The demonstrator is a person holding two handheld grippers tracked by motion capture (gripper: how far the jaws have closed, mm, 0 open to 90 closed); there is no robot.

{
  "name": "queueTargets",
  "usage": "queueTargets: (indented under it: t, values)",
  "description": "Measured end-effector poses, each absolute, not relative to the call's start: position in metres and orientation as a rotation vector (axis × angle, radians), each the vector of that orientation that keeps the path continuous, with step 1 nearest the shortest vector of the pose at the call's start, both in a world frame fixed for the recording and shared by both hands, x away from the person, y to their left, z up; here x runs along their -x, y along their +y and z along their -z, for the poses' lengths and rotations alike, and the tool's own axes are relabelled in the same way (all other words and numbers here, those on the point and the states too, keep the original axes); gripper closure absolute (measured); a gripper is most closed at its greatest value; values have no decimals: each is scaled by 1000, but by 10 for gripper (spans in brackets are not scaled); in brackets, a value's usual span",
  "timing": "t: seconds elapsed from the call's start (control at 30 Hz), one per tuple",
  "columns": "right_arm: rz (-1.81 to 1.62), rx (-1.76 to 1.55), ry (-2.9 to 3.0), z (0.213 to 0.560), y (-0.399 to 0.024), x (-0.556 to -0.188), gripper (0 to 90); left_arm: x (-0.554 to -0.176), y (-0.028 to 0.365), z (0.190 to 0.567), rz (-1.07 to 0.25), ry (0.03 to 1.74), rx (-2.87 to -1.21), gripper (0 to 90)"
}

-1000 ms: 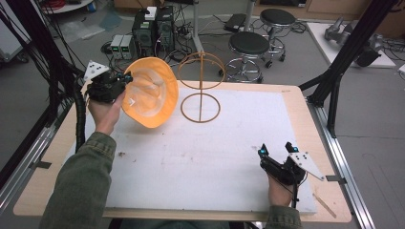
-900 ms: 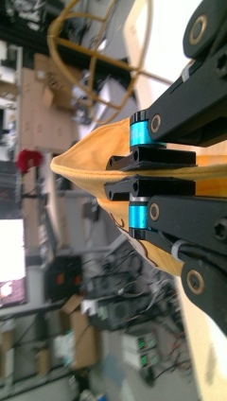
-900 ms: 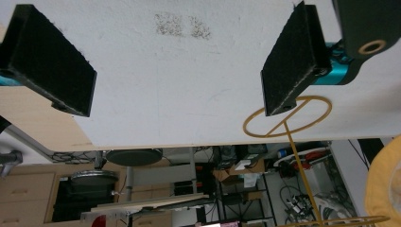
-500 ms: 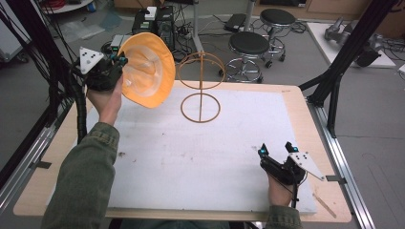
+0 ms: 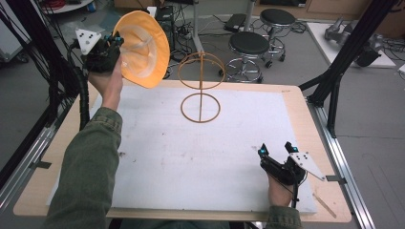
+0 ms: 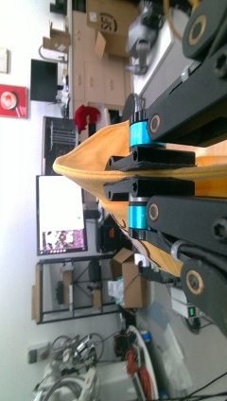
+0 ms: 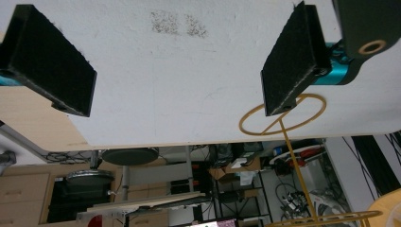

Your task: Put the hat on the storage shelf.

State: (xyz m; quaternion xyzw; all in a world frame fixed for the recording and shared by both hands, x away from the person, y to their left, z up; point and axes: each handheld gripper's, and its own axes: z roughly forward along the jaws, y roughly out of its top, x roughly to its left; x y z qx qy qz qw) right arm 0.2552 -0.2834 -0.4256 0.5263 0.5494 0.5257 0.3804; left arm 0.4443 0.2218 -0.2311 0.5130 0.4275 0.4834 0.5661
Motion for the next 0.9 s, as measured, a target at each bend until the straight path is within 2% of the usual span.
queueTargets:
  t: [0.13,0.33,0.9]
  values:
    - [-1343,-1346,1400,426,-284,-255,100,-447,223,226,-1108,986,-1181,866]
    - [-1344,-1349,1395,426,-284,-255,101,-452,213,219,-1144,960,-1198,866]
    - [-1368,-1356,1397,425,-285,-255,101,-459,135,203,-1097,781,-1281,866]
